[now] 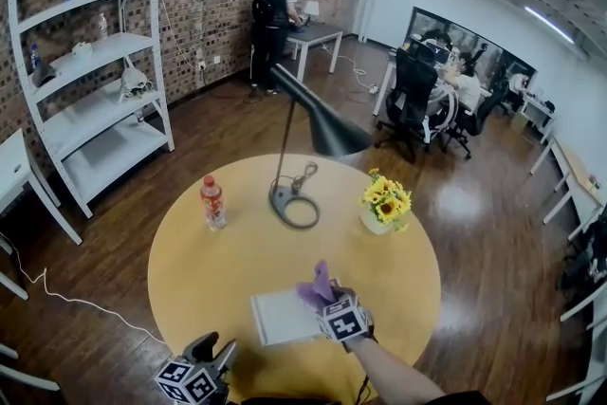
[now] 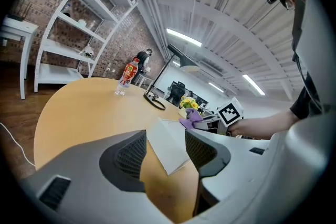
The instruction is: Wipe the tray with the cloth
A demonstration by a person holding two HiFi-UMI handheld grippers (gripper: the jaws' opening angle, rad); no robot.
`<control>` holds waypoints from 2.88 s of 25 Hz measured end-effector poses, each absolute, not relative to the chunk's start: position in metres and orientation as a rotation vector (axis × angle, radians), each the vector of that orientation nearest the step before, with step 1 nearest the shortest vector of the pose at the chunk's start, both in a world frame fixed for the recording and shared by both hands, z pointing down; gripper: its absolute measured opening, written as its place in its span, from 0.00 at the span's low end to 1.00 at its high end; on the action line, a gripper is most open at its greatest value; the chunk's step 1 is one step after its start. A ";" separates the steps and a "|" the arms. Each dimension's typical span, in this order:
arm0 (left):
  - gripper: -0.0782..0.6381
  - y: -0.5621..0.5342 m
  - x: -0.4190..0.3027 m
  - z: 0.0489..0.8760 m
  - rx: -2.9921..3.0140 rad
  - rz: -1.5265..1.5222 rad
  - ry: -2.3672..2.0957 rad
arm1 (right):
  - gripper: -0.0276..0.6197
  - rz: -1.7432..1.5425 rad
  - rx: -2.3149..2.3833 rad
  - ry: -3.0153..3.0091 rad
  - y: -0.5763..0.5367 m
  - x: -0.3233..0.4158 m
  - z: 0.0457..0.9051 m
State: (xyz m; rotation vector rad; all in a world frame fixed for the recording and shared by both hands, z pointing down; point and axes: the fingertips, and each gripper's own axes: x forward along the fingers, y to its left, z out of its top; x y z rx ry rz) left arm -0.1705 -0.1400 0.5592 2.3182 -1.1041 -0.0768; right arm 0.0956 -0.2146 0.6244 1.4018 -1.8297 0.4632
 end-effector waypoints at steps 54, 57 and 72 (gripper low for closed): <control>0.42 -0.253 -0.059 0.598 2.591 0.458 -0.796 | 0.19 0.764 1.760 -2.013 -0.108 0.135 0.601; 0.43 -0.249 -0.060 0.607 2.582 0.495 -0.800 | 0.19 0.668 1.697 -2.085 -0.154 0.125 0.575; 0.41 -0.248 -0.061 0.613 2.465 0.468 -0.899 | 0.18 0.558 1.388 -1.737 -0.214 0.109 0.620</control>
